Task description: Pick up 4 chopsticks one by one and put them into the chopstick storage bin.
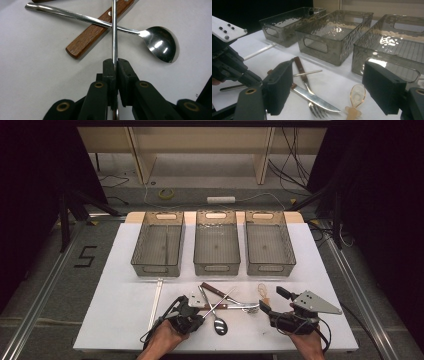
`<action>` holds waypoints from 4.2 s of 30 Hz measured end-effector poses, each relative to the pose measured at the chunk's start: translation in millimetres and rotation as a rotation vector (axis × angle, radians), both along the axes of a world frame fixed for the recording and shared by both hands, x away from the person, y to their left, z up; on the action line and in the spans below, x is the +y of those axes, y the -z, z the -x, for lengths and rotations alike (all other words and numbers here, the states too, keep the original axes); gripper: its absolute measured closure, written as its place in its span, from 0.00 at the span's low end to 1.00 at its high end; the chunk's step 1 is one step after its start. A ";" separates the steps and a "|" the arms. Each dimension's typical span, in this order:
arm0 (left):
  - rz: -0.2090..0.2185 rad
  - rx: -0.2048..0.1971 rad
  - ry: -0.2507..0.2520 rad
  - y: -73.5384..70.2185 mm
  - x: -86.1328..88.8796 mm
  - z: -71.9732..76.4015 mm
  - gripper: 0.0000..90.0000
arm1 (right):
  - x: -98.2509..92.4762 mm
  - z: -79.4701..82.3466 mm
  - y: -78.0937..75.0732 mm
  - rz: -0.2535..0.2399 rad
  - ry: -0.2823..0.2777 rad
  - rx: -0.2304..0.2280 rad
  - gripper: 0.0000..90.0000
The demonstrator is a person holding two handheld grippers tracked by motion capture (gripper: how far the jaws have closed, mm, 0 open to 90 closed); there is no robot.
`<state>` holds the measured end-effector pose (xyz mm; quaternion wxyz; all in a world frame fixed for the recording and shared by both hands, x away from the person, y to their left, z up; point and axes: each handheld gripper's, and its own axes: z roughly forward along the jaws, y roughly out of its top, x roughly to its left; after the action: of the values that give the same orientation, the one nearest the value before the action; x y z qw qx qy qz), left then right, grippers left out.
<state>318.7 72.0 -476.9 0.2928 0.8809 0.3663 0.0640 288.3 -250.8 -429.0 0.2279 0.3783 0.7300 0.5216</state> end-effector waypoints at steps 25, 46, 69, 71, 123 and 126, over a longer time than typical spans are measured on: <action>0.106 -0.069 0.007 -31.4 27.0 -6.3 0.94 | -0.3 0.2 -0.1 -0.001 -0.001 0.000 0.28; 0.200 -0.177 -0.107 -76.8 70.7 -39.3 0.94 | -3.1 -1.3 0.9 -0.011 0.012 0.008 0.28; 0.291 -0.232 -0.358 -104.0 121.5 -118.5 0.94 | -3.2 -0.5 0.8 -0.023 0.008 0.009 0.28; 0.292 -0.234 -0.379 -104.6 124.3 -125.6 0.94 | -3.1 -0.5 1.0 -0.023 0.006 0.010 0.28; 0.206 -0.160 -0.594 -57.4 146.3 -199.4 0.94 | -3.5 -1.4 1.8 -0.026 0.002 0.015 0.28; 0.200 -0.149 -0.599 -54.5 146.0 -200.0 0.94 | -4.1 -1.5 1.6 -0.031 0.005 0.015 0.29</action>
<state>518.7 218.0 -422.3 0.3720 0.6936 0.5915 0.1753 289.7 -255.0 -430.6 0.2176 0.3877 0.7225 0.5295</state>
